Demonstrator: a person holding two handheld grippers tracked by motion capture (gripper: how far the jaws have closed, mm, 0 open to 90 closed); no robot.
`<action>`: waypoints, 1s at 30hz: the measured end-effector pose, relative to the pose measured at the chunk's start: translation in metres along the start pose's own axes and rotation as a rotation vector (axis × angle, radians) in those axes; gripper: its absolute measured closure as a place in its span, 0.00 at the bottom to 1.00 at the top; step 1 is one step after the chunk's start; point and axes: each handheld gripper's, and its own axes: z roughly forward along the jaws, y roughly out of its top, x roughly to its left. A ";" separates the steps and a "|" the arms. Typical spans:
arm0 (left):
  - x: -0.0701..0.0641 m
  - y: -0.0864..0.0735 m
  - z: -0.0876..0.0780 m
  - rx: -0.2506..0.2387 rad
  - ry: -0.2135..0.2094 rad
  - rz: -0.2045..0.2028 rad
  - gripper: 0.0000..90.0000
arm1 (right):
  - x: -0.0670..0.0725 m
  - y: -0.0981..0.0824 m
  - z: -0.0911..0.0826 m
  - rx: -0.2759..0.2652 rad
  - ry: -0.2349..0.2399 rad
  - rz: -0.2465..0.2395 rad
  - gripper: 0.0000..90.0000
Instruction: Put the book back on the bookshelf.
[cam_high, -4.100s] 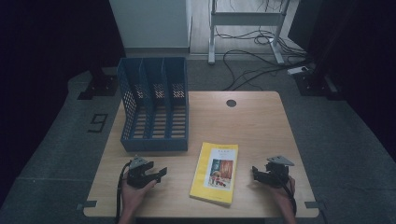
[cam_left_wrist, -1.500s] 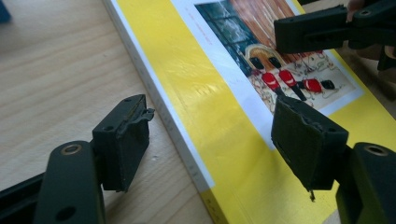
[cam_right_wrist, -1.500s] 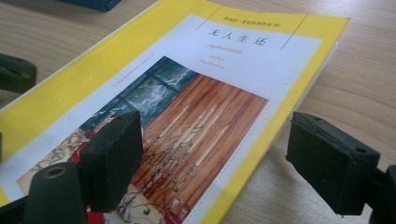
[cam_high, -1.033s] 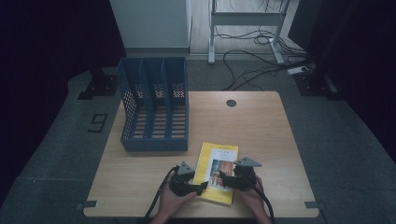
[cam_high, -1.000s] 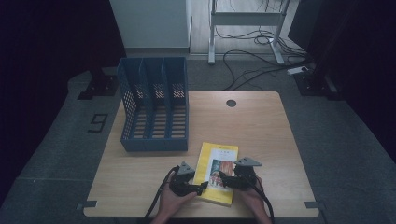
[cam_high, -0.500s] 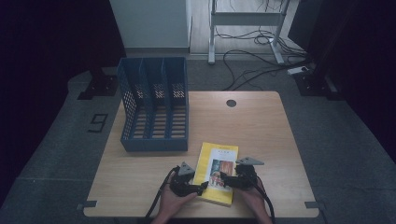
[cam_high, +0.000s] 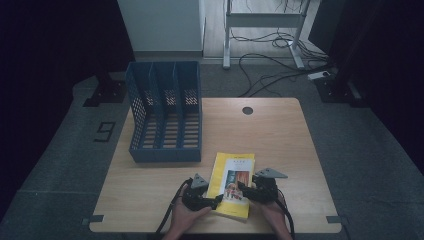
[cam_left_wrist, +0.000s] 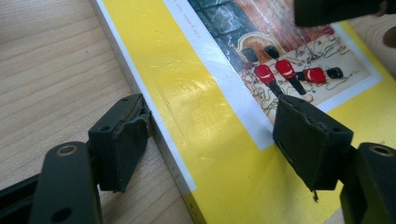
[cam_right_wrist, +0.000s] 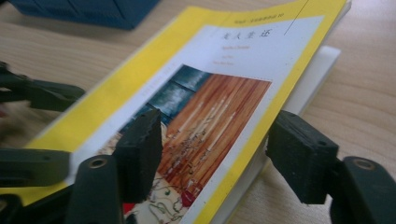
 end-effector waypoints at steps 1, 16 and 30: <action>0.000 0.000 0.000 0.000 0.000 0.000 0.29 | 0.000 0.000 0.000 0.000 0.000 0.000 0.41; 0.001 0.000 0.000 0.000 -0.011 -0.005 0.29 | 0.014 0.008 -0.014 -0.088 0.058 -0.074 0.56; 0.001 0.000 0.000 -0.003 -0.008 -0.004 0.28 | 0.000 0.012 0.002 -0.053 0.073 -0.057 0.65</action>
